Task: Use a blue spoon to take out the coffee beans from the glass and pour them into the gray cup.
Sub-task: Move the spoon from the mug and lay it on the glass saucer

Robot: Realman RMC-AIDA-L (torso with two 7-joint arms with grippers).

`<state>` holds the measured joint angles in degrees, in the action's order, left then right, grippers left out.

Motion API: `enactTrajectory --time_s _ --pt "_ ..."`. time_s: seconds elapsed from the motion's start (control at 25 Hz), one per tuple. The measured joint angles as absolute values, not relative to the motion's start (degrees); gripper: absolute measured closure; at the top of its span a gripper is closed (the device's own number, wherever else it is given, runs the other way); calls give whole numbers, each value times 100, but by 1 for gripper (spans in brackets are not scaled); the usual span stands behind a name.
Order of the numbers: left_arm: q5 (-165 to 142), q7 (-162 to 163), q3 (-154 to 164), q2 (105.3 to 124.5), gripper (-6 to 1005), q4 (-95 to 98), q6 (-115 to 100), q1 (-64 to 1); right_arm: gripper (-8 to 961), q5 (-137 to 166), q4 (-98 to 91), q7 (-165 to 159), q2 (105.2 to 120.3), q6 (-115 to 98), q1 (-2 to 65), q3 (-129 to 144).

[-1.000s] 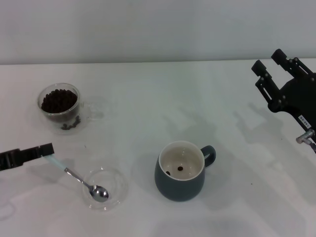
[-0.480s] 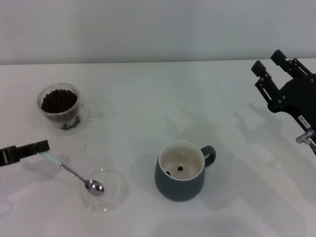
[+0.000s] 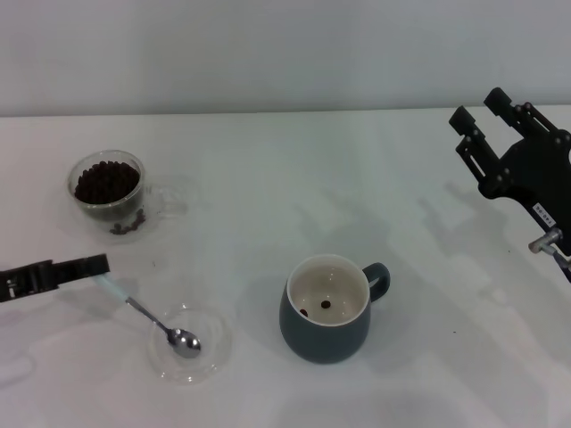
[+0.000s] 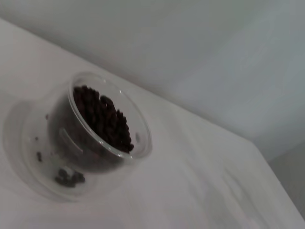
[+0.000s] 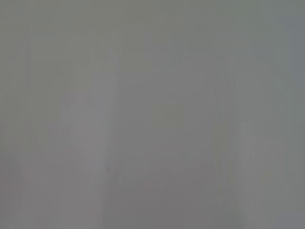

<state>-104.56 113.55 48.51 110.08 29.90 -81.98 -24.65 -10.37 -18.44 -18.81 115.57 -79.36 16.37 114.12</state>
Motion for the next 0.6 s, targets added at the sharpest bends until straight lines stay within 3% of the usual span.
enactTrajectory --time_s 0.6 --pt "-10639 11359 4869 11048 856 2880 -7993 -2597 444 -1079 -1855 -1880 11558 -7839 1653 11389"
